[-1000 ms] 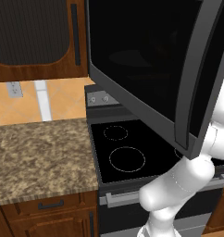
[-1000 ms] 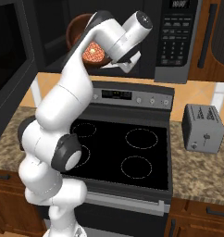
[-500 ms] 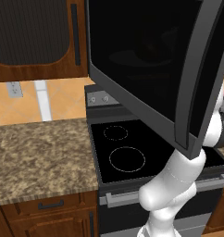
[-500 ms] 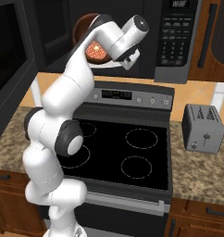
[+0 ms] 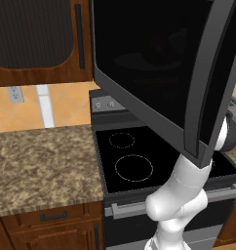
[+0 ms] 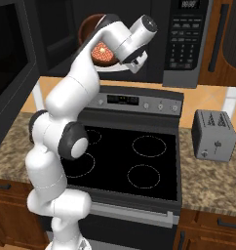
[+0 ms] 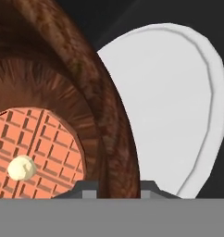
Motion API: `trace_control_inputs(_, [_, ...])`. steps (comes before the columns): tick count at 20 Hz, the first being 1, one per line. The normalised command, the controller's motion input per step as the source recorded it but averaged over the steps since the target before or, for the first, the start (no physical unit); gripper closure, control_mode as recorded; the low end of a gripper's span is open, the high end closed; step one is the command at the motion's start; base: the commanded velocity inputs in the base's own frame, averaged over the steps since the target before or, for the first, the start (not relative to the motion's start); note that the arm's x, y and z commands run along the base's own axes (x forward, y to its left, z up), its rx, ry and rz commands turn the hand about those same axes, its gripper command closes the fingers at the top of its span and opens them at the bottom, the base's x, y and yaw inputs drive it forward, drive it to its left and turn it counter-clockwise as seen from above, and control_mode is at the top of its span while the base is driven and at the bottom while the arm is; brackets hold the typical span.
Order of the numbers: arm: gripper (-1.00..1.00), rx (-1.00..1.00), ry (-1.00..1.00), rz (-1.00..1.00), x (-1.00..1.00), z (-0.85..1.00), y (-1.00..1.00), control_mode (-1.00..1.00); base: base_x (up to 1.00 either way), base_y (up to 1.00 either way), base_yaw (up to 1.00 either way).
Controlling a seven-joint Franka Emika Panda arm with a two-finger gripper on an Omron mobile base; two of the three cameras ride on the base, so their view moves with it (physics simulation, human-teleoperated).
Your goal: Open the microwave, place the bowl with waffle inside the microwave, then close the microwave door and turn it on.
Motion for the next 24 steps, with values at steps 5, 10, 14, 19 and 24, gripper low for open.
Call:
trace_control_inputs(5, [-1.00, 0.00, 0.00, 0.00, 0.11, -0.31, 0.00, -1.00, 0.00, 0.00, 0.00])
trace_control_inputs(10, [-1.00, 0.00, -0.14, 0.00, 0.04, 0.05, 0.00, -1.00, 0.00, 0.00, 0.00])
trace_control_inputs(14, [-1.00, 0.00, -0.43, -0.01, -0.01, 0.12, 0.12, -1.00, 0.00, 0.00, 0.00])
trace_control_inputs(19, [-1.00, 0.01, -0.42, -0.04, -0.05, 0.00, 0.11, -1.00, 0.00, 0.00, 0.00])
trace_control_inputs(24, [-1.00, 0.02, -0.17, -0.11, -0.56, 0.32, -0.18, -1.00, 0.00, 0.00, 0.00])
